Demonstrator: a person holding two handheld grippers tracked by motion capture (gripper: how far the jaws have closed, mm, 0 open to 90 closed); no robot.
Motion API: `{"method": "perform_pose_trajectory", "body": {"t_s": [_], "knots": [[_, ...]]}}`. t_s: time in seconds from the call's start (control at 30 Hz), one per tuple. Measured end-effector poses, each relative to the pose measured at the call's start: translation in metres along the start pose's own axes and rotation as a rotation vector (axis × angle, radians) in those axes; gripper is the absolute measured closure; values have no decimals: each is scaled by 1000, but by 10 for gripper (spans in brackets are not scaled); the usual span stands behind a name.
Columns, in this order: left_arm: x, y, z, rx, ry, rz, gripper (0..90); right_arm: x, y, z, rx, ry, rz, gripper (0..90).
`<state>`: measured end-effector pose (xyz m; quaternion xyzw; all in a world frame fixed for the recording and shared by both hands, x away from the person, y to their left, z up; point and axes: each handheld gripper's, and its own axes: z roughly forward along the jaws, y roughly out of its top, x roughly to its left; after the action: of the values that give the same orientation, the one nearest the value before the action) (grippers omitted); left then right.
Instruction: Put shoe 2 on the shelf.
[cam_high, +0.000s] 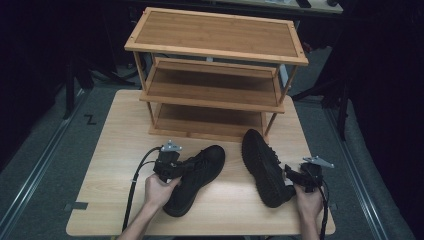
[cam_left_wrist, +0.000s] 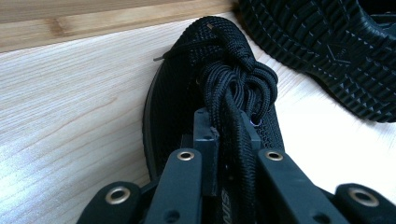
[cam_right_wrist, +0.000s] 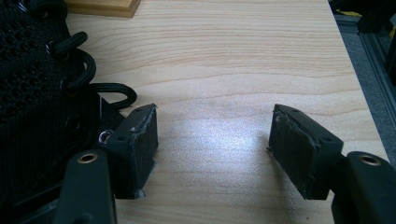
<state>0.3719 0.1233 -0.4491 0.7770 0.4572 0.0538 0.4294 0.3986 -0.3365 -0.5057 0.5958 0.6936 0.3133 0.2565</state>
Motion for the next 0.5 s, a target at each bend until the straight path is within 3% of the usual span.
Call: {"method": "perform_pose_trajectory", "body": {"t_s": [0.27,0.5], "knots": [[-4,11,-8,-44,-28,1,850,0,0,0,0,2,2,330],[0,19,-9,-81,-28,-29,851,-1,0,0,-1,7,3,328]]}}
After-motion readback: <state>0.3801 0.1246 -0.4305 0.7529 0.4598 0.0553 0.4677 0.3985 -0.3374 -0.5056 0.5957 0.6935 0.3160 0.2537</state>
